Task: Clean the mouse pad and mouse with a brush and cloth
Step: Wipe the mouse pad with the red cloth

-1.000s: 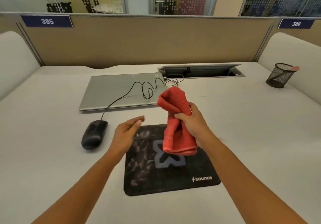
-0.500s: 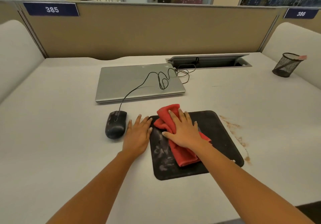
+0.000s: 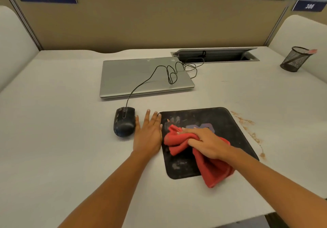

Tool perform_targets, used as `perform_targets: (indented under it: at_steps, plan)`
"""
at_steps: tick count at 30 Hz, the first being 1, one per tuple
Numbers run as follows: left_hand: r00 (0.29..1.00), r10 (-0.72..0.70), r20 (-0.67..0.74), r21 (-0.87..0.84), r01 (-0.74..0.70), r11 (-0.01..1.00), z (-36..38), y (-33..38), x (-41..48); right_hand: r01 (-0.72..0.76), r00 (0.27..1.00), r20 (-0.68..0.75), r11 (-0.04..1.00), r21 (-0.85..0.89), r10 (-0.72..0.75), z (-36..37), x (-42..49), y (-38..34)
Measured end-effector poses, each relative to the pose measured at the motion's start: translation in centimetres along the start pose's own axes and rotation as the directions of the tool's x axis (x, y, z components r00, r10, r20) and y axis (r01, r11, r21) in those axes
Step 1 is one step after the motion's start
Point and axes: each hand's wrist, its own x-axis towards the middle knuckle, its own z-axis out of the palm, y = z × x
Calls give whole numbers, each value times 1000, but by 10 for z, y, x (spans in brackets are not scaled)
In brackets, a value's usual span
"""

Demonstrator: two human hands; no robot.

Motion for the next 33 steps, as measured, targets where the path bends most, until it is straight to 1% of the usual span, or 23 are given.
perform_targets:
  at_steps: [2,4,5,6,8,9,10,11,12,13,14,15,16,18,20,21,23,24,25,27,28,31,33]
  plan:
    - [1000,-5,0,-37,5,999,0,0,0,-92,996,9,989,119,91,-14,-3,0]
    - [1000,-2,10,-62,3,998,-1,-1,1,-128,983,-88,947,296,160,-27,-2,-4]
    - [1000,-4,18,-70,5,998,0,-1,1,-133,977,-115,930,342,182,-30,-1,-5]
    - [1000,-6,20,-77,8,997,0,-1,1,-153,978,-82,932,328,190,-32,0,-7]
    - [1000,-9,12,-88,10,996,0,-1,0,-216,976,45,966,145,212,-32,3,-9]
    - [1000,-9,4,-96,9,995,-1,-1,0,-213,977,40,976,45,211,-29,6,-10]
    - [1000,-10,-2,-105,9,994,-1,-1,1,-182,983,-30,983,-16,182,-25,8,-14]
    - [1000,-10,-3,-113,9,994,0,-1,0,-133,980,-158,990,-47,124,-21,8,-20]
    - [1000,-9,-2,-118,9,993,0,-1,0,-48,952,-305,995,-93,18,-15,7,-27]
    - [1000,-9,-2,-122,9,992,0,-1,0,39,913,-392,981,-190,-112,-9,6,-32]
    - [1000,-9,-3,-126,9,992,0,-1,0,115,885,-401,945,-307,-238,-1,4,-37]
    - [1000,-9,-6,-127,8,992,0,-1,0,162,876,-354,892,-423,-327,7,3,-39]
    - [1000,-8,-9,-126,6,992,0,-1,0,166,892,-287,844,-510,-349,13,3,-37]
    - [1000,-7,-7,-122,6,993,-1,-1,0,63,950,-208,798,-600,-232,19,5,-29]
    - [1000,-9,1,-118,9,993,-1,-1,0,-36,959,-243,785,-618,-147,15,8,-18]
    - [1000,-9,7,-119,9,993,-2,-1,0,-53,948,-288,827,-559,-134,13,8,-17]
    - [1000,-6,12,-132,8,991,-3,-1,1,-64,899,-434,963,-261,-58,11,9,-25]
    - [1000,-3,12,-142,5,990,-3,-1,0,-30,882,-470,995,-100,-21,11,11,-30]
    - [1000,4,12,-150,-2,989,-3,-2,-1,18,889,-457,999,-29,-30,11,12,-34]
    - [999,32,22,-128,-29,991,-4,-3,-3,63,940,-332,996,-67,-82,15,14,-39]
    - [999,45,31,-106,-41,994,-4,-4,-5,51,953,-293,993,-103,-79,17,16,-36]
    - [998,50,41,-96,-46,994,-5,-5,-6,-96,947,-322,964,-248,11,21,21,-22]
    - [998,49,50,-105,-44,994,-5,-4,-4,-209,965,-226,918,-337,136,28,28,-14]
